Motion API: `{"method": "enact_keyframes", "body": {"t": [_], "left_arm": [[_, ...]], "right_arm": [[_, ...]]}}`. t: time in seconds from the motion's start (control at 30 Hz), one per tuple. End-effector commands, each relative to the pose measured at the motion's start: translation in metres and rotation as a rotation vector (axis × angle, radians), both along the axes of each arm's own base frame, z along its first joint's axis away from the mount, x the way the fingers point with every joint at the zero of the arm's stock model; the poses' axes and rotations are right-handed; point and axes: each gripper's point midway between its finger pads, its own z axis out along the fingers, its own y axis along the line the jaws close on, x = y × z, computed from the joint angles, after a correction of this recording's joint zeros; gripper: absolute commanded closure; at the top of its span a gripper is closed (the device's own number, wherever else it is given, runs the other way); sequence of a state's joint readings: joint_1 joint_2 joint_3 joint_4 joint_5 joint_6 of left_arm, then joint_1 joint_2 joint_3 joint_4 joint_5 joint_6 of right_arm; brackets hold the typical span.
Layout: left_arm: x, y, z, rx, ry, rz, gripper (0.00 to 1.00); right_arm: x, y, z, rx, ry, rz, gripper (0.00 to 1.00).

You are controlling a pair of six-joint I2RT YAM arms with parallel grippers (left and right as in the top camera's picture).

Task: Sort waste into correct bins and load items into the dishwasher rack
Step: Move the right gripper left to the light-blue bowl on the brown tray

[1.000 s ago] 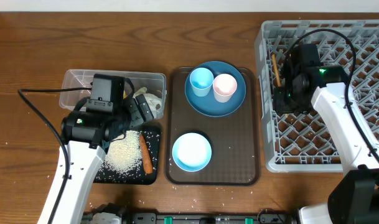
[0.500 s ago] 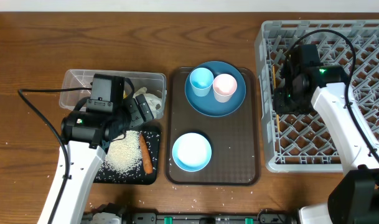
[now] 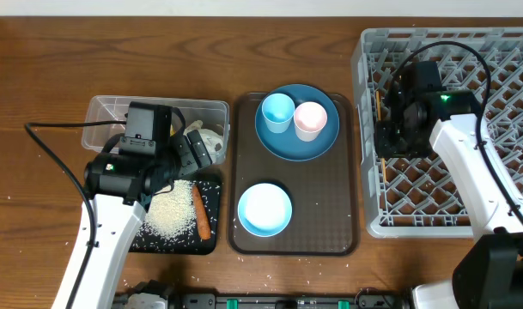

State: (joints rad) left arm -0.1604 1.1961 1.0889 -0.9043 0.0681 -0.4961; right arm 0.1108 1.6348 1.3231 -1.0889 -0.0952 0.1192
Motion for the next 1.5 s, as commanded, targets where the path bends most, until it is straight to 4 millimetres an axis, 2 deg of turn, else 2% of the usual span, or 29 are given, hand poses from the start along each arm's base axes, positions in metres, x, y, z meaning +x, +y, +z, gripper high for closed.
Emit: {"method": "enact_keyframes", "body": {"t": [0.0, 0.17, 0.37, 0.5, 0.7, 0.93, 1.17, 1.3, 1.47], "left_arm": [[0.004, 0.003, 0.004, 0.017, -0.014, 0.003, 0.04], [0.004, 0.003, 0.004, 0.017, -0.014, 0.003, 0.04], [0.004, 0.003, 0.004, 0.017, -0.014, 0.003, 0.04], [0.004, 0.003, 0.004, 0.017, -0.014, 0.003, 0.04], [0.004, 0.003, 0.004, 0.017, -0.014, 0.003, 0.04], [0.004, 0.003, 0.004, 0.017, -0.014, 0.003, 0.04], [0.004, 0.006, 0.004, 0.027, -0.017, 0.009, 0.04], [0.008, 0.02, 0.006, 0.101, -0.038, 0.05, 0.04], [0.009, 0.025, 0.007, 0.114, -0.04, 0.073, 0.04]], "right_arm": [[0.001, 0.027, 0.018, 0.158, -0.026, 0.029, 0.67], [-0.004, 0.048, 0.019, 0.201, -0.017, 0.083, 0.65], [-0.009, 0.07, 0.02, 0.203, -0.02, 0.149, 0.53], [-0.014, 0.082, 0.019, 0.204, -0.016, 0.187, 0.54], [-0.029, 0.111, 0.015, 0.215, 0.013, 0.211, 0.58], [-0.052, 0.162, 0.016, 0.236, 0.009, 0.31, 0.58], [-0.087, 0.228, 0.022, 0.282, -0.033, 0.479, 0.58], [-0.107, 0.252, 0.024, 0.276, -0.054, 0.534, 0.58], [-0.123, 0.267, 0.02, 0.199, -0.106, 0.542, 0.58]]}}
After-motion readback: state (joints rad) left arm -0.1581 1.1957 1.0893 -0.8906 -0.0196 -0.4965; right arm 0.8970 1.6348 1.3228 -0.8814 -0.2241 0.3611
